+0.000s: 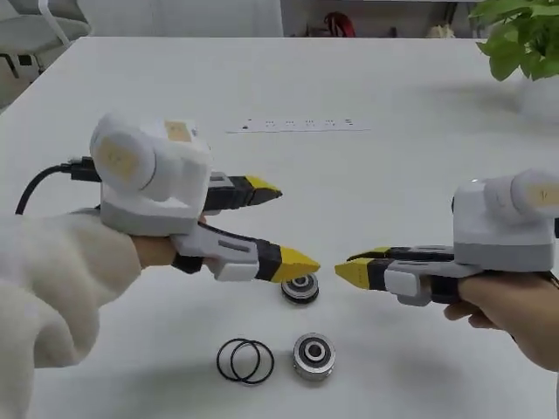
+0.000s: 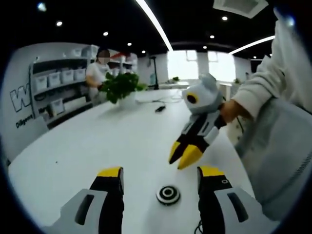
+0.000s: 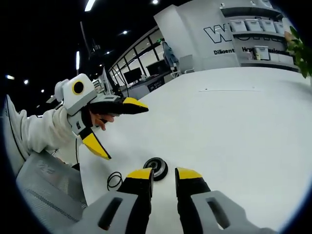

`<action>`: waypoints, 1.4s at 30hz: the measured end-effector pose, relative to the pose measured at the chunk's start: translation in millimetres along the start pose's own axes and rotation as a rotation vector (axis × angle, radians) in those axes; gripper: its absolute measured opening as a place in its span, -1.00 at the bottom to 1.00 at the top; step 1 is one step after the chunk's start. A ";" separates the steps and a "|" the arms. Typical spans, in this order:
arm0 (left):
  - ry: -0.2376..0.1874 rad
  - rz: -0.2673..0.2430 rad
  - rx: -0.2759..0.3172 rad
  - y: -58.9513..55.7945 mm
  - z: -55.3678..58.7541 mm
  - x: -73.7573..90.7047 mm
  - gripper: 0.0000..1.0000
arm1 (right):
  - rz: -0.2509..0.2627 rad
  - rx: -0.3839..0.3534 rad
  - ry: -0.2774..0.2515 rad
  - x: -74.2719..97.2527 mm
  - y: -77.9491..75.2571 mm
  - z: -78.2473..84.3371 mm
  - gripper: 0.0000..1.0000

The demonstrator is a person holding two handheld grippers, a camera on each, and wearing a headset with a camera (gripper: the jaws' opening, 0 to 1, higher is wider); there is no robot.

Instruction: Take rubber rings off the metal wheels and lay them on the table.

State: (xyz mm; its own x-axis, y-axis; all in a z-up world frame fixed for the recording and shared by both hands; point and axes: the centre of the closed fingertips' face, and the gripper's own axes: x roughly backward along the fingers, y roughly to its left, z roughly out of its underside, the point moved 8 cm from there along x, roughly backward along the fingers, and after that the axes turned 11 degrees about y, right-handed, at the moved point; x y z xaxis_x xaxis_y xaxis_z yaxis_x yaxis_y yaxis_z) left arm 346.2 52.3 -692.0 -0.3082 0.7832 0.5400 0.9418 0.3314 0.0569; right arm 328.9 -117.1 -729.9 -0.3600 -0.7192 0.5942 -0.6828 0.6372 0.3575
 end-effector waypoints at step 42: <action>0.162 -0.001 0.039 -12.1 45.1 -40.4 -0.71 | -0.029 0.024 0.071 -12.8 0.8 13.4 -0.72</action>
State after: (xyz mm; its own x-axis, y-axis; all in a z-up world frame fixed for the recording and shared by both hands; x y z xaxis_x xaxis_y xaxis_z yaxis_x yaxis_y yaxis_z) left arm 341.2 40.3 -752.3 -0.2803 0.6892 0.6682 0.9347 0.3544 0.0265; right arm 324.4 -111.2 -746.9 -0.2945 -0.7152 0.6338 -0.7073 0.6091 0.3587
